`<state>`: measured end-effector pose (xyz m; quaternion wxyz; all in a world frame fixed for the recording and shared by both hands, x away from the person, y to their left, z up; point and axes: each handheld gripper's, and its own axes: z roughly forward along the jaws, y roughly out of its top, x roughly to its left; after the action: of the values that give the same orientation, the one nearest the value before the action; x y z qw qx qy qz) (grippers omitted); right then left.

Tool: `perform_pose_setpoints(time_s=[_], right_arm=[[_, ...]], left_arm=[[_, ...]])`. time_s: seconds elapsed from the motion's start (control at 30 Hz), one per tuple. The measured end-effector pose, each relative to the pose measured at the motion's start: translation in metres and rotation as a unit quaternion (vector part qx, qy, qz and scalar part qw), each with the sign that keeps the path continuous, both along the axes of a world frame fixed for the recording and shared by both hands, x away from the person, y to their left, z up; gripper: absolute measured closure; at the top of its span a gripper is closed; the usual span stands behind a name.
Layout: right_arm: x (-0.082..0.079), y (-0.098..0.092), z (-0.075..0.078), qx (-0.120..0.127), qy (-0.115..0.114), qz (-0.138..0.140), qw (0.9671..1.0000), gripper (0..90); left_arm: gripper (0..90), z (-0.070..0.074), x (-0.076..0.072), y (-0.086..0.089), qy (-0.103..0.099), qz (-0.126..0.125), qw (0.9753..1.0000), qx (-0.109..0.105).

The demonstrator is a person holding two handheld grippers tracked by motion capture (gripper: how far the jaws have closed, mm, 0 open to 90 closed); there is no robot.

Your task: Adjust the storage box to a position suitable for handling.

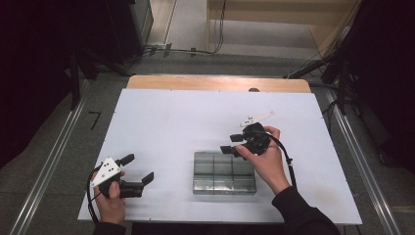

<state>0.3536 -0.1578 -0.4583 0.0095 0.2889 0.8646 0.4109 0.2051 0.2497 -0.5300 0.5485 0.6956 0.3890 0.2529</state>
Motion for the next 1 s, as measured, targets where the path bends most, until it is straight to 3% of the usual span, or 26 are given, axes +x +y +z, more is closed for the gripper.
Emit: perform_pose_setpoints(time_s=[0.47, 0.83, 1.0], right_arm=[[-0.027, -0.031, -0.001, 0.023, -0.034, -0.013, 0.9991, 0.0], [-0.050, -0.057, -0.003, 0.042, -0.071, -0.050, 0.9954, 0.0], [-0.060, -0.070, -0.004, 0.057, -0.075, -0.061, 0.9937, 0.0]], left_arm=[[0.8, 0.000, 0.001, 0.000, 0.002, 0.004, 1.0000, 0.003], [0.8, 0.000, 0.000, -0.001, 0.003, 0.003, 0.9999, 0.010], [0.8, 0.000, 0.001, -0.002, 0.004, 0.004, 0.9999, 0.016]])
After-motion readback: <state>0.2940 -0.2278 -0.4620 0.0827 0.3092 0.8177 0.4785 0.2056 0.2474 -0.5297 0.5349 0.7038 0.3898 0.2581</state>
